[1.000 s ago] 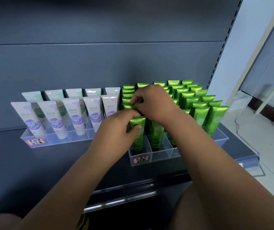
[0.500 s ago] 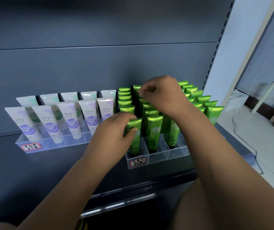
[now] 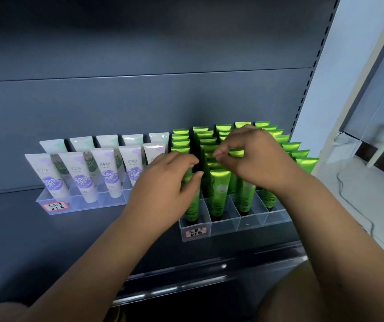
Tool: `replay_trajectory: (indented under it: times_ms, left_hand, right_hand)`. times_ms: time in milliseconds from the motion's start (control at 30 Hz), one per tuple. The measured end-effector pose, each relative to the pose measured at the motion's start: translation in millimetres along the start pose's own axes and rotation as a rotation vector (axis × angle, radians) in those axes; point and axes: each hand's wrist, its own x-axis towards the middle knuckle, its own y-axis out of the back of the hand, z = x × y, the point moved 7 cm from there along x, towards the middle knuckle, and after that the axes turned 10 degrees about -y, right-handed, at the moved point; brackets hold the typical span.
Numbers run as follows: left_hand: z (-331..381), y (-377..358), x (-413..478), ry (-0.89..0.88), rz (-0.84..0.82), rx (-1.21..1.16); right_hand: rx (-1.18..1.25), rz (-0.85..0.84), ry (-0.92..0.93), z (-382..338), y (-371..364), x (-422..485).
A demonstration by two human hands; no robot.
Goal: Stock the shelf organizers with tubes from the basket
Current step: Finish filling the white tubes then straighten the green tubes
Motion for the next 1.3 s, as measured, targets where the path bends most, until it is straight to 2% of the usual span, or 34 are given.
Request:
replay_trajectory:
  times_ms: [100, 400, 1300]
  left_hand:
    - [7.8, -2.0, 10.7, -0.048, -0.017, 0.053]
    - [13.6, -25.8, 29.4, -0.074, -0.145, 0.148]
    - [14.8, -29.7, 38.3, -0.132, -0.189, 0.187]
  right_hand:
    - [-0.066, 0.016, 0.073, 3.9, 1.9, -13.8]
    - [-0.117, 0.066, 0.083, 20.7, 3.0, -31.5]
    - [-0.017, 0.086, 0.052, 20.8, -1.1, -31.8]
